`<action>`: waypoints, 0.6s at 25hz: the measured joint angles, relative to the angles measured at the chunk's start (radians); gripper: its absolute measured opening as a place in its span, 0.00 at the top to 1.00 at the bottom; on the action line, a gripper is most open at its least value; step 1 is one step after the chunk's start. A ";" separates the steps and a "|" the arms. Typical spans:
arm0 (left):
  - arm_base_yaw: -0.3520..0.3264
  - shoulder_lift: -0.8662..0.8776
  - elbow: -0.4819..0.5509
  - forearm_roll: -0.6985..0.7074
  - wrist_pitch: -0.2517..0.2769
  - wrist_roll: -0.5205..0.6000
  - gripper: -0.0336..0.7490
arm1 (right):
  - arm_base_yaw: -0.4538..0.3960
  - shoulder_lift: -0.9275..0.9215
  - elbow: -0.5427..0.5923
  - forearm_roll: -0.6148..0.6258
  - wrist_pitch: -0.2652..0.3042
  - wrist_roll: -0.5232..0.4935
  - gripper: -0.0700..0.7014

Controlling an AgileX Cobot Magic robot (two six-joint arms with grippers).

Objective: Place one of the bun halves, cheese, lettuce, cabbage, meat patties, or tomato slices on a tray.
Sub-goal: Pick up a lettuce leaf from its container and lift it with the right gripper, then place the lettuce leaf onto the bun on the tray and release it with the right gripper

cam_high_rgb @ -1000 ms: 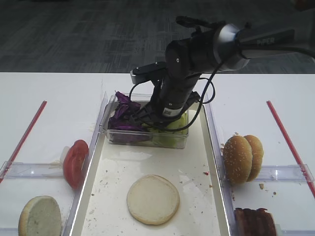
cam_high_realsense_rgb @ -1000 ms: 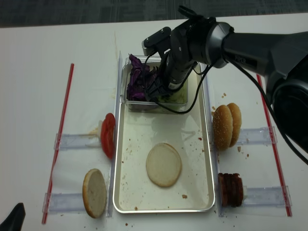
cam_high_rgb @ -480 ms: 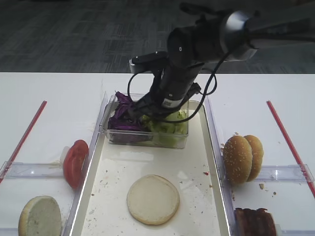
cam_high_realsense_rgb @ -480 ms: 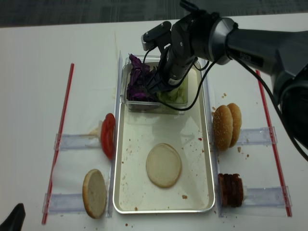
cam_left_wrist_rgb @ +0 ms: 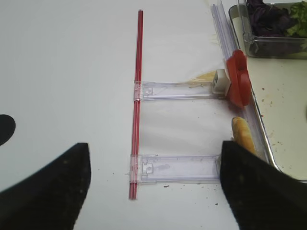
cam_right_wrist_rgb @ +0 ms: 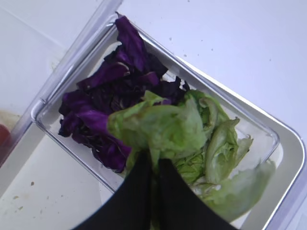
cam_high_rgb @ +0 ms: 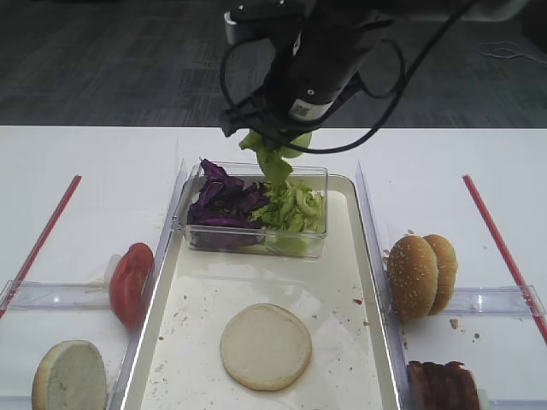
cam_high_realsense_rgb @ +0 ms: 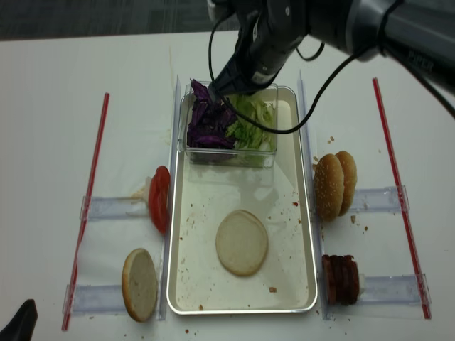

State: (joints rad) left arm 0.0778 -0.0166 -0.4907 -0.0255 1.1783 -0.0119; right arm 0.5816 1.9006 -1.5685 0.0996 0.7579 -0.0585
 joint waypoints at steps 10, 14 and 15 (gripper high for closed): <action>0.000 0.000 0.000 0.000 0.000 0.000 0.26 | 0.000 -0.081 -0.002 0.000 0.081 0.000 0.84; 0.000 0.000 0.000 0.000 0.000 0.000 0.26 | 0.000 -0.081 -0.002 0.000 0.144 0.000 0.84; 0.000 0.000 0.000 0.000 0.000 0.000 0.26 | 0.000 -0.081 -0.002 0.000 0.162 0.000 0.84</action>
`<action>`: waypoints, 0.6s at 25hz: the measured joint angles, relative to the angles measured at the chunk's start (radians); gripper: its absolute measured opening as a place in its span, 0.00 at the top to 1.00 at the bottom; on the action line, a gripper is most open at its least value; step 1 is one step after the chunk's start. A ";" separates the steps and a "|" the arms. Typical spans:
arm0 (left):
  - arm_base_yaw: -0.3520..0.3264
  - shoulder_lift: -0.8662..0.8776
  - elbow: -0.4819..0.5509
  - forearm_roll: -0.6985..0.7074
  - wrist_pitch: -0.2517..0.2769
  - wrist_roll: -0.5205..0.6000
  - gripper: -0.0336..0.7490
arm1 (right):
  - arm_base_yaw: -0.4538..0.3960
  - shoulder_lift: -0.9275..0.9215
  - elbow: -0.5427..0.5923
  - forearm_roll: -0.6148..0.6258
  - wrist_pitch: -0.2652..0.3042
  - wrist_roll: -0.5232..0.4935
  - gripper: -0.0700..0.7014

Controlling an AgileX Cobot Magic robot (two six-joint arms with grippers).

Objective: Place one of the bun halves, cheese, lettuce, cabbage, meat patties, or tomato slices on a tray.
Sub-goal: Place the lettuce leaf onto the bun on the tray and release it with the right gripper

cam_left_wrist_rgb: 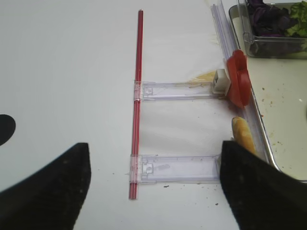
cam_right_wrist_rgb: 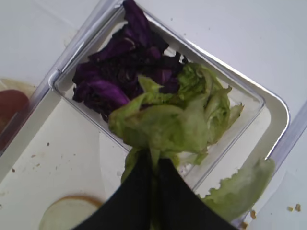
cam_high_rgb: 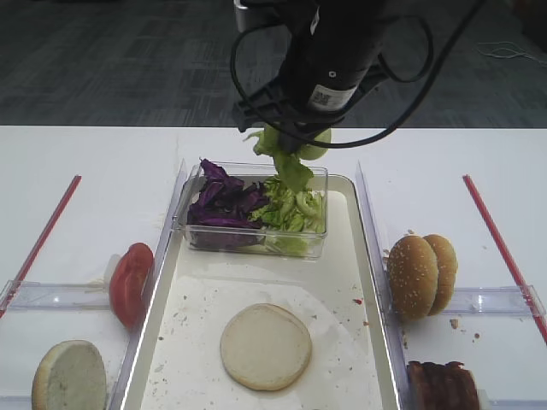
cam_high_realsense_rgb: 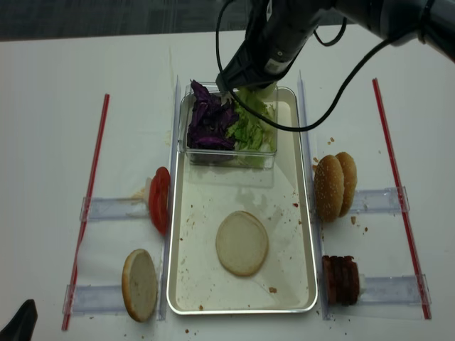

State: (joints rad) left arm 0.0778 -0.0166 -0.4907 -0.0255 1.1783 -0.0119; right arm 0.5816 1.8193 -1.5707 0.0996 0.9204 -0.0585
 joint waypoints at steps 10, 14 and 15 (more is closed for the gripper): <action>0.000 0.000 0.000 0.000 0.000 0.000 0.26 | 0.000 0.000 0.000 -0.018 0.218 0.000 0.84; 0.000 0.000 0.000 0.000 0.000 0.000 0.26 | 0.000 0.000 0.000 -0.038 0.291 0.000 0.84; 0.000 0.000 0.000 0.000 0.000 0.000 0.26 | 0.000 0.000 0.000 -0.040 0.299 0.000 0.84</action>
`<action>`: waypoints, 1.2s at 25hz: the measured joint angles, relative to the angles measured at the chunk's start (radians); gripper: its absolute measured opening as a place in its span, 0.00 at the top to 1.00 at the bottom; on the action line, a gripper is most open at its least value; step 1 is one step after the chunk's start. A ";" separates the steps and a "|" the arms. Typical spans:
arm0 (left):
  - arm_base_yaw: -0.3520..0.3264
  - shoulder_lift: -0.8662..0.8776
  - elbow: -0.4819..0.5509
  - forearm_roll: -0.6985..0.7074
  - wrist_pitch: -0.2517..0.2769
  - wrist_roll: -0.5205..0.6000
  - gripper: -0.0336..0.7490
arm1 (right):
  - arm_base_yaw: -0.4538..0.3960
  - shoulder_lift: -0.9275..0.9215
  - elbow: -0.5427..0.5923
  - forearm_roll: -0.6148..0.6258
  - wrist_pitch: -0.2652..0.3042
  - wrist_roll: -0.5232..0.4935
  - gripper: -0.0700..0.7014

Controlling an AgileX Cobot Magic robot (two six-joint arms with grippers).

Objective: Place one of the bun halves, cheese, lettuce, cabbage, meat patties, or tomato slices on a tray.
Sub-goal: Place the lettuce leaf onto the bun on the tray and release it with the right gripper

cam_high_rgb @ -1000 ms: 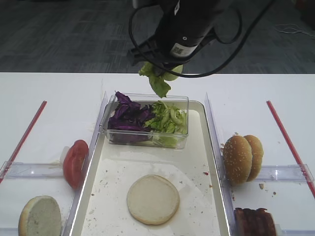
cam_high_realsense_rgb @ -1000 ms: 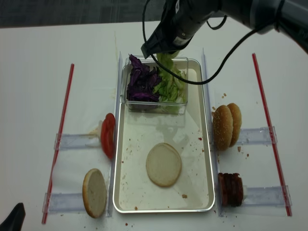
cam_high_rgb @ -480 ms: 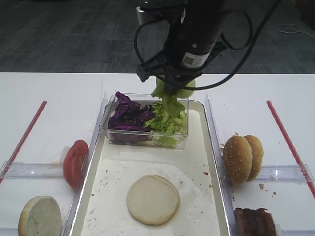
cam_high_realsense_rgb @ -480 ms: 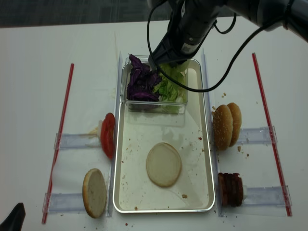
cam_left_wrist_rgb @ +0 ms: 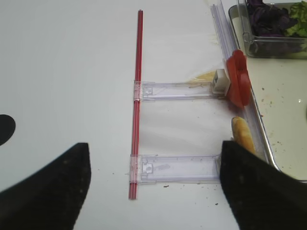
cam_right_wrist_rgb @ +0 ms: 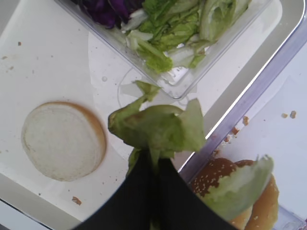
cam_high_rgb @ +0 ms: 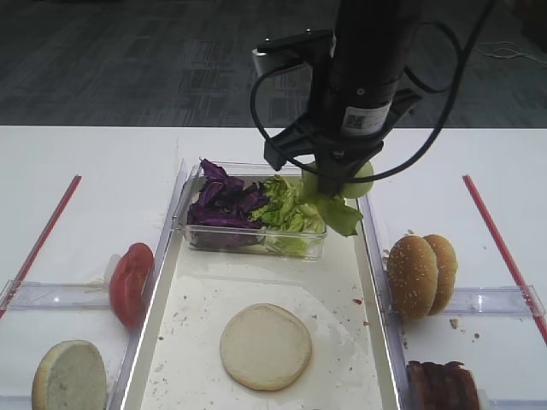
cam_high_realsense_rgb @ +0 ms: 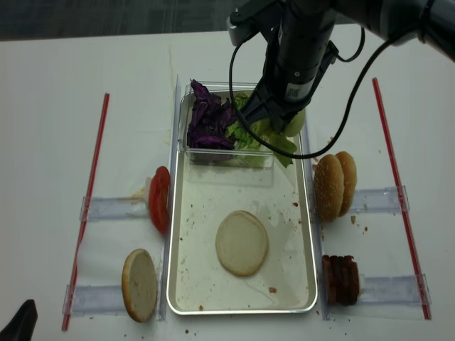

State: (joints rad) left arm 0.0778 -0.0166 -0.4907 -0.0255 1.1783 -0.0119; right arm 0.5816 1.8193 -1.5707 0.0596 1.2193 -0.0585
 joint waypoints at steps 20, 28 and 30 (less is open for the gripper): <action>0.000 0.000 0.000 0.000 0.000 0.000 0.26 | 0.000 0.000 0.000 -0.003 0.012 0.000 0.84; 0.000 0.000 0.000 0.000 0.000 0.000 0.26 | 0.000 0.000 0.000 0.093 0.011 0.000 0.84; 0.000 0.000 0.000 0.000 0.000 0.000 0.26 | 0.000 0.000 0.000 0.116 0.011 0.000 0.84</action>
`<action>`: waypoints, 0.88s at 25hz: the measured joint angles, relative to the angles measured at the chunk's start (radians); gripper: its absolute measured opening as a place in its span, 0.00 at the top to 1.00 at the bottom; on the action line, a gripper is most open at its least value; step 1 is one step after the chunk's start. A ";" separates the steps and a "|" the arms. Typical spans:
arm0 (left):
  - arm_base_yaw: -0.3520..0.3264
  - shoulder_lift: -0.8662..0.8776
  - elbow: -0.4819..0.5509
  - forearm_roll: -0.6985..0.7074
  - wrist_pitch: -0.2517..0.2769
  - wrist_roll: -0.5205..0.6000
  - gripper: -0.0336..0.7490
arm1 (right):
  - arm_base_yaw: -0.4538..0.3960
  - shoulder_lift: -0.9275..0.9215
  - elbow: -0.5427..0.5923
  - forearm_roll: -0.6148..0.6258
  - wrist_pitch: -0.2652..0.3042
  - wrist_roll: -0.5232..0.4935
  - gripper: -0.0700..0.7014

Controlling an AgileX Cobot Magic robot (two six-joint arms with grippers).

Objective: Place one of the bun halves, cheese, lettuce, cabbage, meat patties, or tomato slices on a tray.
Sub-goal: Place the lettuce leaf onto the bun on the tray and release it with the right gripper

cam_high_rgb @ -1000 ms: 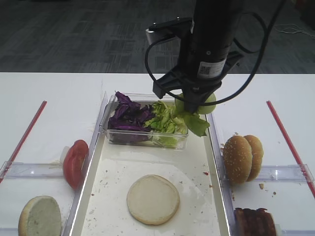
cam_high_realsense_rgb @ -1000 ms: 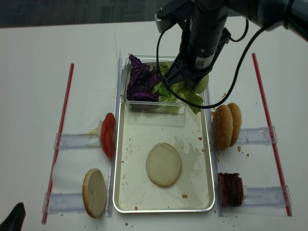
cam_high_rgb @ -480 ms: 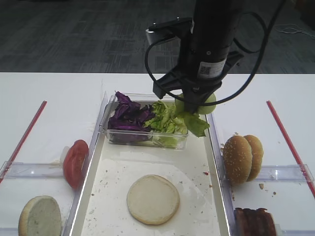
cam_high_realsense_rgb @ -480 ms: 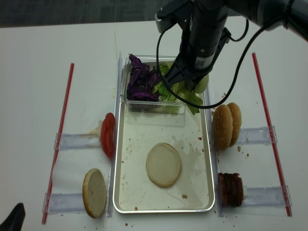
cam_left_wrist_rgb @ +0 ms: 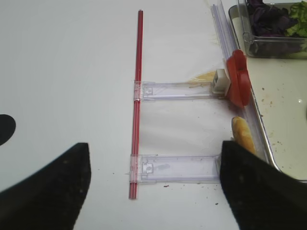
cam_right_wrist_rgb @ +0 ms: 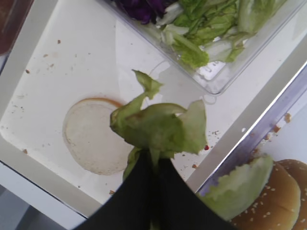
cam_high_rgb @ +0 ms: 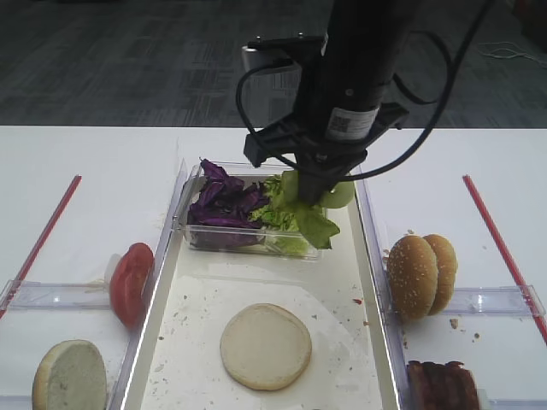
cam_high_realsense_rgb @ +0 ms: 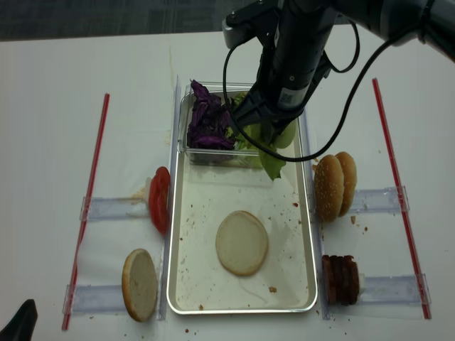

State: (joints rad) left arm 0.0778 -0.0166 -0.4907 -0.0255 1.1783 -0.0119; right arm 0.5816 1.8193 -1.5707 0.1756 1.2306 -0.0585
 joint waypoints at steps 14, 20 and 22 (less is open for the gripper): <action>0.000 0.000 0.000 0.000 0.000 0.000 0.26 | 0.152 0.000 0.000 0.003 0.000 0.000 0.84; 0.000 0.000 0.000 0.000 0.000 0.000 0.26 | 0.197 0.000 0.000 0.007 0.000 0.000 0.84; 0.000 0.000 0.000 0.000 0.000 0.000 0.26 | 0.197 0.000 0.006 -0.008 0.000 0.000 0.84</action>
State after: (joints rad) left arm 0.0778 -0.0166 -0.4907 -0.0255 1.1783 -0.0119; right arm 0.7782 1.8193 -1.5643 0.1680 1.2306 -0.0585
